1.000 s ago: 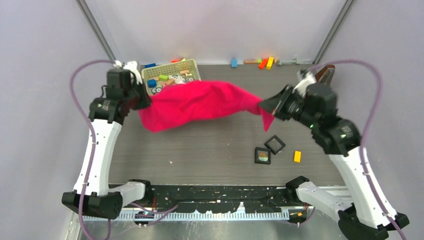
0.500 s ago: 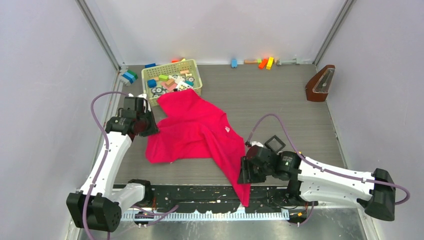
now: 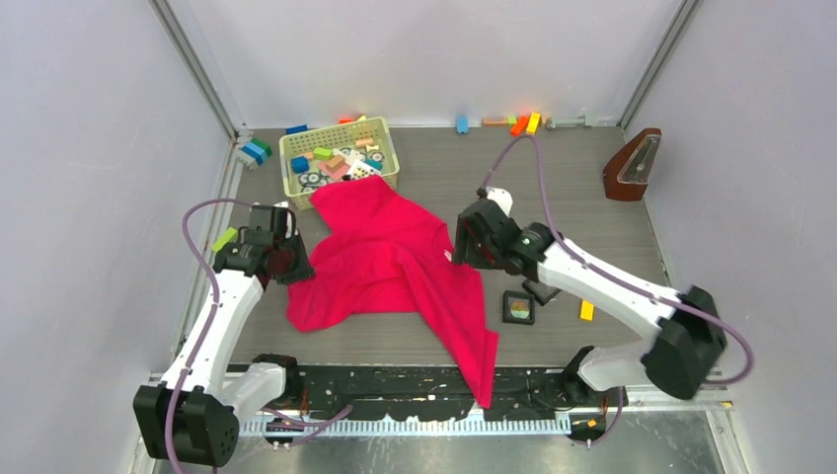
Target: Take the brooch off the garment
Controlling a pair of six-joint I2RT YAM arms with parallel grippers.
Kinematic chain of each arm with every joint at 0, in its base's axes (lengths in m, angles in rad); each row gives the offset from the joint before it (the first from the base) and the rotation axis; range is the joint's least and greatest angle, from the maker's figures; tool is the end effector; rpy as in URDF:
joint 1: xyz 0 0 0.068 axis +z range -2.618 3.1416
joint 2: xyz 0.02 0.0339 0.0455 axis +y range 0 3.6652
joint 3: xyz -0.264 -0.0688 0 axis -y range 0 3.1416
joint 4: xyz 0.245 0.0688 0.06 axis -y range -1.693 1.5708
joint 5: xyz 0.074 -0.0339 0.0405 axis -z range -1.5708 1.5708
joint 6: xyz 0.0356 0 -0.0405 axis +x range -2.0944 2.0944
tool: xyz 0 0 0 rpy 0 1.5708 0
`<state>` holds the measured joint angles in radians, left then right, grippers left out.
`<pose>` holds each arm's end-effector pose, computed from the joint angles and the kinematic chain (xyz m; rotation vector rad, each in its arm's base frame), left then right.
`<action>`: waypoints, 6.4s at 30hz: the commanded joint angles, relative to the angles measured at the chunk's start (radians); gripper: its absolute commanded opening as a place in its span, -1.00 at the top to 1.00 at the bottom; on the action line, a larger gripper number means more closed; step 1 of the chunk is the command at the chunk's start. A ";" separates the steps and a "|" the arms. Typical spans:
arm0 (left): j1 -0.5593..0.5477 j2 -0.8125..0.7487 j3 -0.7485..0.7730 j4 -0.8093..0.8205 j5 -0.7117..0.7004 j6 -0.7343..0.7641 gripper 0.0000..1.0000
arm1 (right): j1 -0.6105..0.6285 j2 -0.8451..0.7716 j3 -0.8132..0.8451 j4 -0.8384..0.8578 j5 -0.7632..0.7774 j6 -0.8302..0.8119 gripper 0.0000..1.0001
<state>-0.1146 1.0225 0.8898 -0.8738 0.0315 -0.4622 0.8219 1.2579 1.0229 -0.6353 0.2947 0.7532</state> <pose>0.1904 -0.0230 0.2733 -0.4376 2.5608 -0.2534 0.1850 0.1839 0.2834 0.0481 2.4247 0.3733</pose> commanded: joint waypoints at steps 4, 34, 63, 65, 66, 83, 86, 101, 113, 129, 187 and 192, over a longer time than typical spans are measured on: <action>0.006 -0.085 -0.017 0.005 0.015 -0.098 0.93 | -0.095 0.321 0.208 0.191 -0.044 -0.080 -0.28; 0.007 -0.015 -0.024 0.020 0.081 -0.086 0.99 | -0.355 0.875 0.736 0.106 0.073 -0.102 1.00; 0.007 0.190 1.062 -0.194 -0.424 0.195 1.00 | -0.478 0.168 0.931 0.244 -0.161 -0.229 0.99; 0.007 0.173 1.096 -0.206 -0.437 0.203 1.00 | -0.478 0.122 0.931 0.236 -0.196 -0.218 0.99; 0.007 0.161 1.107 -0.212 -0.444 0.206 1.00 | -0.478 0.108 0.928 0.232 -0.210 -0.211 0.99; 0.007 0.132 0.999 -0.217 -0.257 0.230 1.00 | -0.478 -0.001 0.919 0.152 -0.282 -0.172 0.99; 0.007 0.233 1.082 -0.235 -0.304 0.253 1.00 | -0.477 0.078 0.972 0.137 -0.264 -0.165 0.99; 0.006 0.176 0.838 -0.142 -0.243 0.188 1.00 | -0.477 0.042 0.737 0.194 -0.401 -0.060 0.99; -0.097 0.077 0.119 -0.141 0.244 -0.014 -0.17 | -0.419 -0.245 -0.426 0.396 -0.600 0.053 0.59; -0.152 -0.249 -0.169 0.288 -0.132 0.001 -0.99 | -0.414 -0.594 -0.419 0.174 -0.024 -0.236 -0.37; 0.048 0.522 -0.521 1.797 -0.127 0.469 -0.99 | -0.842 0.296 -0.668 1.586 -0.052 -0.609 -0.99; 0.048 0.525 -0.517 1.793 -0.126 0.470 -0.99 | -0.843 0.296 -0.668 1.586 -0.051 -0.609 -0.99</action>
<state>-0.0715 1.5539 0.3595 0.9039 -0.1032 -0.0135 -0.0196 1.5600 0.3294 0.8898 0.2474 0.1486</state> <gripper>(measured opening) 0.994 0.996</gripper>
